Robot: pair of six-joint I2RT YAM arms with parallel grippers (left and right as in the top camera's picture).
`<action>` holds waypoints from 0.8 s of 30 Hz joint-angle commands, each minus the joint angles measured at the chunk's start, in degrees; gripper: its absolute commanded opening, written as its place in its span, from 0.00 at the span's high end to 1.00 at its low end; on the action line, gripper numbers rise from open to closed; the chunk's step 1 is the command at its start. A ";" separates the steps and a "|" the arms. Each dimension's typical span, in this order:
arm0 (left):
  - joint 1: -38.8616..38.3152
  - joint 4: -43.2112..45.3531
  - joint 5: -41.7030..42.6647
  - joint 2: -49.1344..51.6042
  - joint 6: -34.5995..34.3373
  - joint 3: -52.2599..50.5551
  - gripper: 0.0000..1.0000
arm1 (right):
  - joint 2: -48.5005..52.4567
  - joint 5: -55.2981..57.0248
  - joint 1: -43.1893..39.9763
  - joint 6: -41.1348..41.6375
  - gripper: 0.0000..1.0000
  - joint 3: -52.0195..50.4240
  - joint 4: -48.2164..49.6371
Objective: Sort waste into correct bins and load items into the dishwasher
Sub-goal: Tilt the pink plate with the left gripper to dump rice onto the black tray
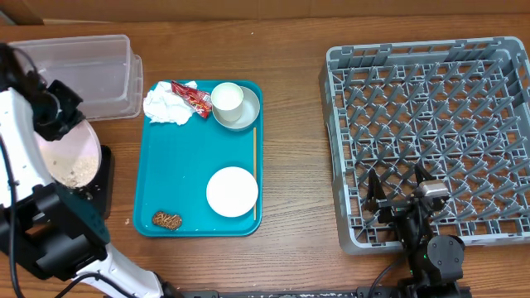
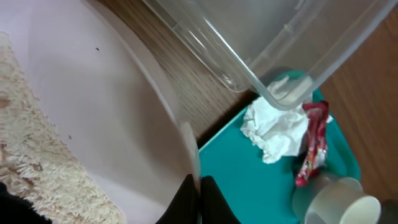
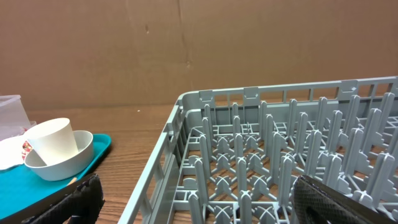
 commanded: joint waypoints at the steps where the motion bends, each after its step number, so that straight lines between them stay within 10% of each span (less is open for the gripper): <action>1: 4.00 -0.02 12.37 0.09 6.03 -1.38 0.95 | -0.63 0.37 -0.07 -0.33 0.00 -0.61 0.44; 24: 21.92 -4.11 37.03 0.09 14.53 -1.55 0.96 | -0.63 0.37 -0.07 -0.33 0.00 -0.61 0.44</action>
